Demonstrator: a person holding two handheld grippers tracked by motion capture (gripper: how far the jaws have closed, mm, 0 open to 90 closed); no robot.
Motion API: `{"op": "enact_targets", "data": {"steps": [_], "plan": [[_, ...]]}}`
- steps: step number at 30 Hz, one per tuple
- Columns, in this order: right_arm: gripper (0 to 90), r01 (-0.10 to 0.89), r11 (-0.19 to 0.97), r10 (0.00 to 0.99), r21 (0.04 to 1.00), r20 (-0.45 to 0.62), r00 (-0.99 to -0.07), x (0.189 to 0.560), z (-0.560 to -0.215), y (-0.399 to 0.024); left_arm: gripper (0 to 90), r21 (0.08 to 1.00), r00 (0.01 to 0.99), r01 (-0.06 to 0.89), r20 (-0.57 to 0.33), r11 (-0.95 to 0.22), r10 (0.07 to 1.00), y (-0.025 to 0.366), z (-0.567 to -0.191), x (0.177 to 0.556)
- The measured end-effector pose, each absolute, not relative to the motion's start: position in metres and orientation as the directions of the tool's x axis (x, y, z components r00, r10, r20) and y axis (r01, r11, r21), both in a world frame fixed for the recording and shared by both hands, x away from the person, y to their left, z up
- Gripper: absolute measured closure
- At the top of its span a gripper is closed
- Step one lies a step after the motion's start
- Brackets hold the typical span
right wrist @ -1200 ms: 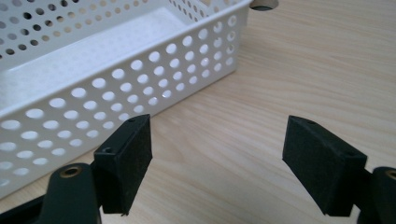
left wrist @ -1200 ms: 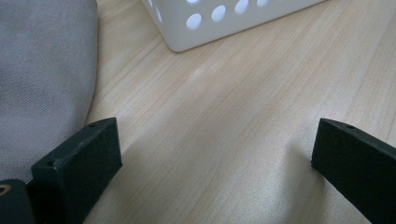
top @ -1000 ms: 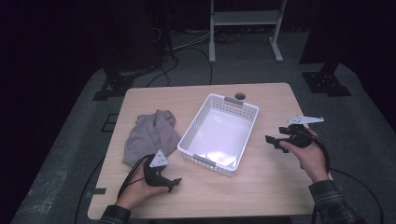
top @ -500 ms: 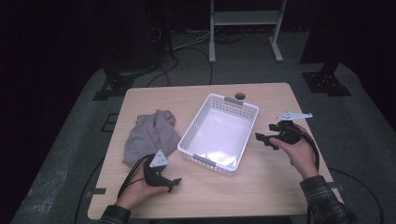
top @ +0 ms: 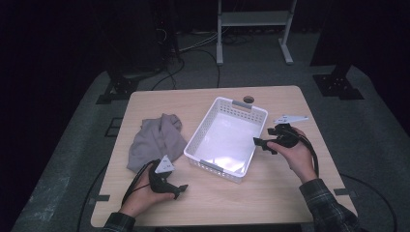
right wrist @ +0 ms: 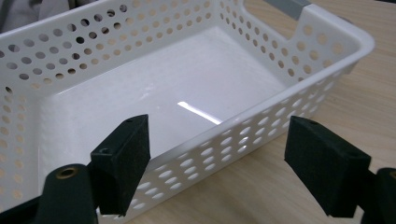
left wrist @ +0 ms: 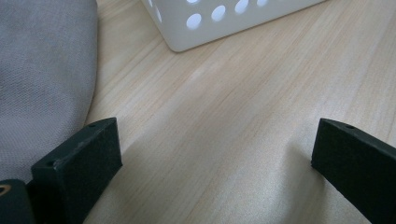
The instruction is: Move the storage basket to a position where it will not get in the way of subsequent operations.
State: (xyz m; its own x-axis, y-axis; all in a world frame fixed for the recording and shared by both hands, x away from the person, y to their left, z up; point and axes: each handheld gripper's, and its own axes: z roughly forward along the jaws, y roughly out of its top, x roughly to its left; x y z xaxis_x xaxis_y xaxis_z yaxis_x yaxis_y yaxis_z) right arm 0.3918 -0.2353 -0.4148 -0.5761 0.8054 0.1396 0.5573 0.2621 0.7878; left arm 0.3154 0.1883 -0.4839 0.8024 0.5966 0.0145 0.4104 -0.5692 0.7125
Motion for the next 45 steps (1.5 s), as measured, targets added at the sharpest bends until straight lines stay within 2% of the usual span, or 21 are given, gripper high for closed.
{"op": "enact_targets", "data": {"steps": [10,20,29,37,45], "plan": [[20.3,0.565,0.303,0.799,0.767,0.119,-0.59,0.396,-0.423,-0.221,0.4,0.713,0.802,0.41,0.014,-0.569,0.597,0.188,-0.484,0.315],[24.4,0.572,0.324,0.801,0.754,0.103,-0.59,0.401,-0.424,-0.215,0.3,0.712,0.802,0.41,0.014,-0.569,0.597,0.188,-0.484,0.315],[33.1,0.569,0.338,0.812,0.75,0.074,-0.579,0.408,-0.423,-0.215,0.3,0.714,0.802,0.409,0.015,-0.568,0.597,0.188,-0.484,0.315],[49.1,0.585,0.303,0.822,0.753,0.104,-0.56,0.414,-0.422,-0.225,0.4,0.714,0.802,0.409,0.015,-0.568,0.597,0.188,-0.484,0.315],[58.1,0.598,0.298,0.833,0.745,0.104,-0.544,0.421,-0.421,-0.231,0.4,0.714,0.802,0.41,0.015,-0.568,0.597,0.188,-0.484,0.315]]}}
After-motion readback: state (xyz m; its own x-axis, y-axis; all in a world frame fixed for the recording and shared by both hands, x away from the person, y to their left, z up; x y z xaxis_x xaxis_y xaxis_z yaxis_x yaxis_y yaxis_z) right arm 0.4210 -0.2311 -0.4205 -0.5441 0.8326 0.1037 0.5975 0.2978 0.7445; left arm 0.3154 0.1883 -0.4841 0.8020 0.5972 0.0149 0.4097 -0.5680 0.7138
